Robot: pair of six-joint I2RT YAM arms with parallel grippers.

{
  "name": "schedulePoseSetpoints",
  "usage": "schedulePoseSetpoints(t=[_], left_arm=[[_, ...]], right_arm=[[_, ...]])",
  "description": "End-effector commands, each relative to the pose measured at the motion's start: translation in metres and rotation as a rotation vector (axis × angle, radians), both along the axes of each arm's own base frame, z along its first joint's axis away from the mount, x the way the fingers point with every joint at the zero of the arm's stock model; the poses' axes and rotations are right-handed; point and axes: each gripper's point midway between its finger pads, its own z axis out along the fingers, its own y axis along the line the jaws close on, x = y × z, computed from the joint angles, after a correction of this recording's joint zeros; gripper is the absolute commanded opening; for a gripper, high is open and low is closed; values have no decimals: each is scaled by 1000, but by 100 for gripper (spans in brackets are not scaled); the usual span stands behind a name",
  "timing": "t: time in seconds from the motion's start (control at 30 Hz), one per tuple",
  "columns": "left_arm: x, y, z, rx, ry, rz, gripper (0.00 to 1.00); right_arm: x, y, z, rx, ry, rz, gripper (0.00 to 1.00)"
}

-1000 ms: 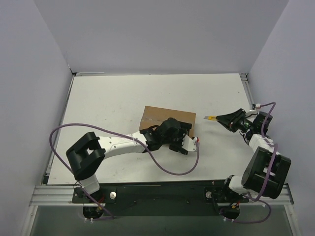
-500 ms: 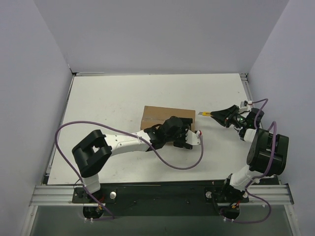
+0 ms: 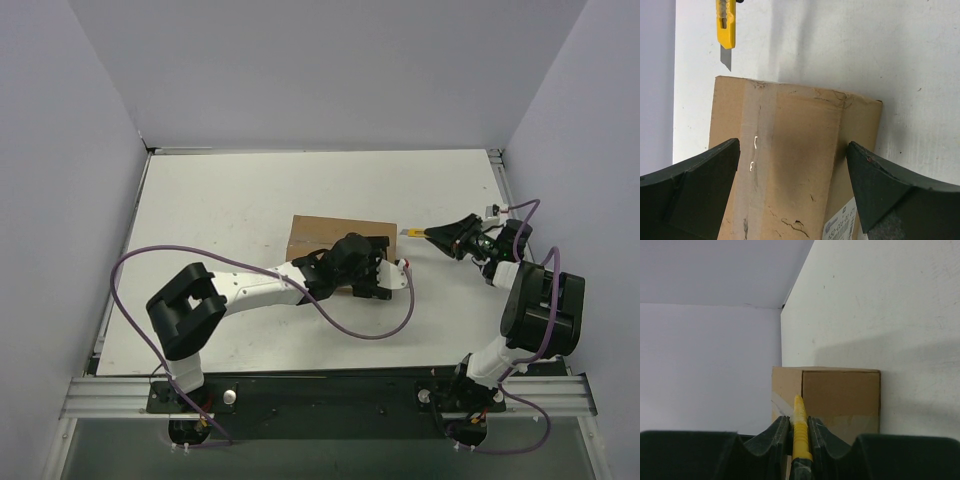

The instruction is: Unpack the express box

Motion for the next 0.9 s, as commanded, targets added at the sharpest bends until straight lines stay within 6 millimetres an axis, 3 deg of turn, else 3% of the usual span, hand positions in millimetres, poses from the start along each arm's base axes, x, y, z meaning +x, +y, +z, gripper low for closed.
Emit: schedulePoseSetpoints(t=[0.0, 0.87], left_arm=[[11, -5, 16, -37, -8, 24, 97], [13, 4, 12, -24, -7, 44, 97]], right_arm=[[1, 2, 22, -27, -129, 34, 0], [-2, 15, 8, -33, -90, 100, 0]])
